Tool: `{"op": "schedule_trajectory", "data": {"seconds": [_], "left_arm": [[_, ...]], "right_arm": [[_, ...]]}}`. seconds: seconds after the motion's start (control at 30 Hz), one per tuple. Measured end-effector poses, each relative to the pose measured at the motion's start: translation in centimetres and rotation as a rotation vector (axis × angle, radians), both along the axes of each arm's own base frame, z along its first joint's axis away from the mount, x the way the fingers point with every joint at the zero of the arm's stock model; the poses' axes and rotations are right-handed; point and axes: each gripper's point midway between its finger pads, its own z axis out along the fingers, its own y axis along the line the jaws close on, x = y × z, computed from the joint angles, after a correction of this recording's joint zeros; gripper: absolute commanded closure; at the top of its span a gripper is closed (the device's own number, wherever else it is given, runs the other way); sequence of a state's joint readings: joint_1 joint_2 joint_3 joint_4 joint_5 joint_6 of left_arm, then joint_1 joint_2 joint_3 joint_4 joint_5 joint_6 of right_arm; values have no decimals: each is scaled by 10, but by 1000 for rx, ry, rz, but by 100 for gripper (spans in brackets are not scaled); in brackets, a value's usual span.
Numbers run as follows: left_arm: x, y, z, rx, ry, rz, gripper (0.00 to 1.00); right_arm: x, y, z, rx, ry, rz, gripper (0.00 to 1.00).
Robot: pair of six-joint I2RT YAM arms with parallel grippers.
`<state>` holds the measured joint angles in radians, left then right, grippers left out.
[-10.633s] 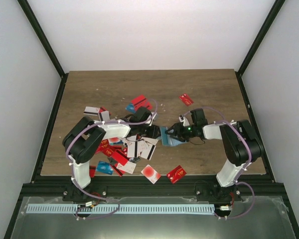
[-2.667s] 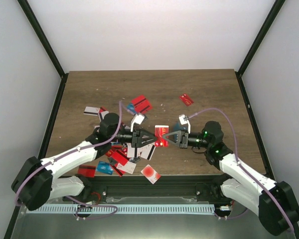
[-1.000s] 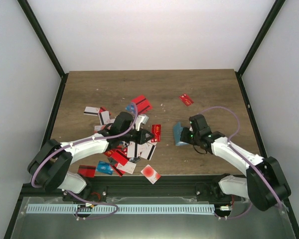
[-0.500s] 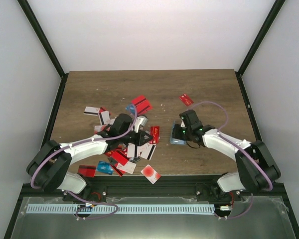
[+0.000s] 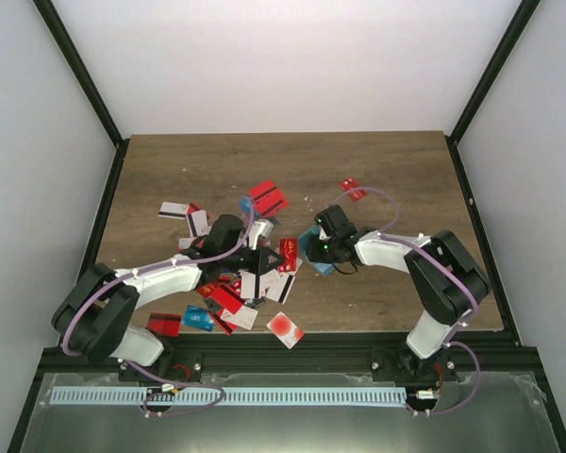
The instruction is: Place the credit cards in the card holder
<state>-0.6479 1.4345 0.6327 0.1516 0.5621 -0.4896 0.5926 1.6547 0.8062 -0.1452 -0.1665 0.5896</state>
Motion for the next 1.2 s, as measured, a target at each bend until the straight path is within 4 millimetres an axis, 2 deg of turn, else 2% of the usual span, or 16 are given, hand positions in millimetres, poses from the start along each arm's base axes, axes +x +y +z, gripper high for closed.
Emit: {"op": "schedule_trajectory", "data": {"seconds": [0.13, 0.23, 0.5, 0.6, 0.73, 0.93, 1.07, 1.2], "left_arm": [[5, 2, -5, 15, 13, 14, 96], [15, 0, -4, 37, -2, 26, 96], [67, -24, 22, 59, -131, 45, 96], [88, -32, 22, 90, -162, 56, 96], [116, -44, 2, 153, -170, 65, 96], [128, -41, -40, 271, -124, 70, 96], [126, -38, -45, 300, -116, 66, 96], [126, -38, -45, 301, -120, 61, 96]], "right_arm": [[14, 9, 0, -4, -21, 18, 82], [16, 11, 1, -5, -33, 36, 76], [14, 16, 5, 14, -36, 100, 73], [14, 12, 5, 22, -24, 106, 73], [16, 8, 14, 56, -26, 116, 73], [11, 0, 33, 112, -33, 114, 72], [2, -8, 36, 136, -21, 91, 71], [-7, -16, 25, 139, 24, 57, 70]]}}
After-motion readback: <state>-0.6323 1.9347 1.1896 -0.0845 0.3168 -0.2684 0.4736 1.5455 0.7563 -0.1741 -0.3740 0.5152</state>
